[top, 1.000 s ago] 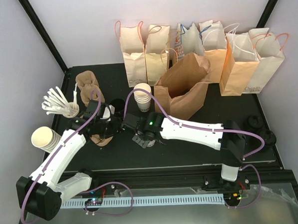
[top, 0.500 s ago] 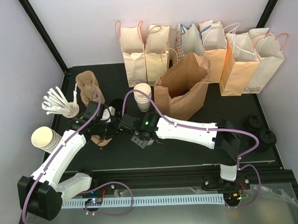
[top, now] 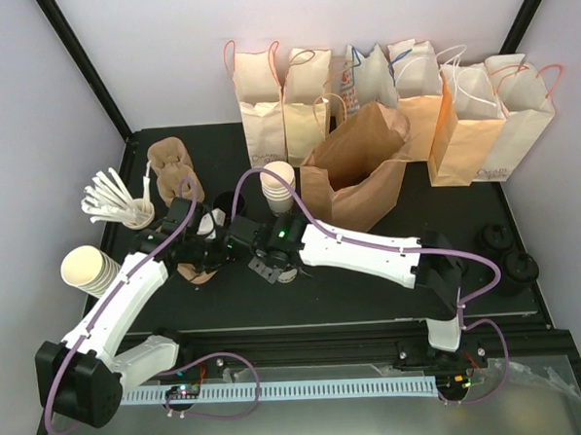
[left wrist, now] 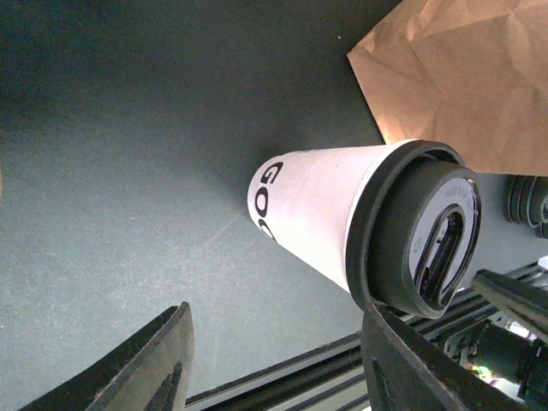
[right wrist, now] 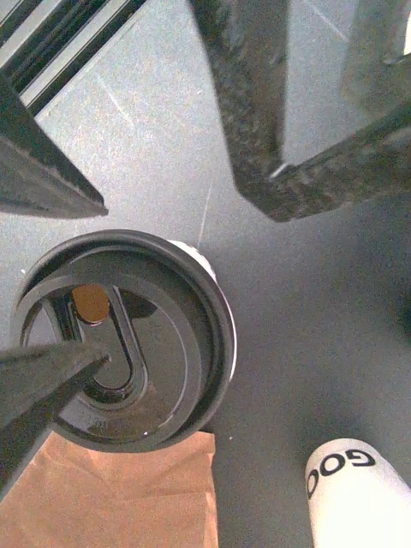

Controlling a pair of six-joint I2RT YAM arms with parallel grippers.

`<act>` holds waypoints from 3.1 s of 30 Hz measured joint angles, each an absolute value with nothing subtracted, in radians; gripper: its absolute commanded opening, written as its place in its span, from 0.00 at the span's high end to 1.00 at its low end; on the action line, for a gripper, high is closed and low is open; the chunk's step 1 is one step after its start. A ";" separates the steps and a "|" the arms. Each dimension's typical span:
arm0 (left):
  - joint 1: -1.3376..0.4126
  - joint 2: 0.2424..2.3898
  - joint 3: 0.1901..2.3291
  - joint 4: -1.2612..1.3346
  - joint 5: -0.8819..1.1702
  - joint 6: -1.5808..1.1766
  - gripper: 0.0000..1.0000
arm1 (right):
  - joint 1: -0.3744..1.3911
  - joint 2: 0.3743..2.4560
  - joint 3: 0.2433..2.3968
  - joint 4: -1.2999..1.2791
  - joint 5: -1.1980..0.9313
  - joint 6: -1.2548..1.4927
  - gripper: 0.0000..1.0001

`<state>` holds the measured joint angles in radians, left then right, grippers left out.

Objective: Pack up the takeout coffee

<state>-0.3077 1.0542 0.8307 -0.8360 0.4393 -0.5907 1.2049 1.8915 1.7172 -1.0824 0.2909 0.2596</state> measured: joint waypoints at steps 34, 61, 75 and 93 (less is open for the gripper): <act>-0.301 1.273 0.809 -0.628 0.666 -0.605 0.58 | 1.075 1.925 1.723 -1.111 0.136 0.402 0.12; -0.296 1.331 0.780 -0.537 0.720 -0.603 0.67 | 1.065 1.944 1.728 -1.126 0.148 0.405 0.29; -0.286 1.338 0.735 -0.459 0.760 -0.604 0.68 | 1.060 1.927 1.687 -1.088 0.130 0.407 0.34; -0.276 1.320 0.617 -0.248 0.828 -0.677 0.68 | 1.058 1.887 1.619 -1.039 0.150 0.422 0.35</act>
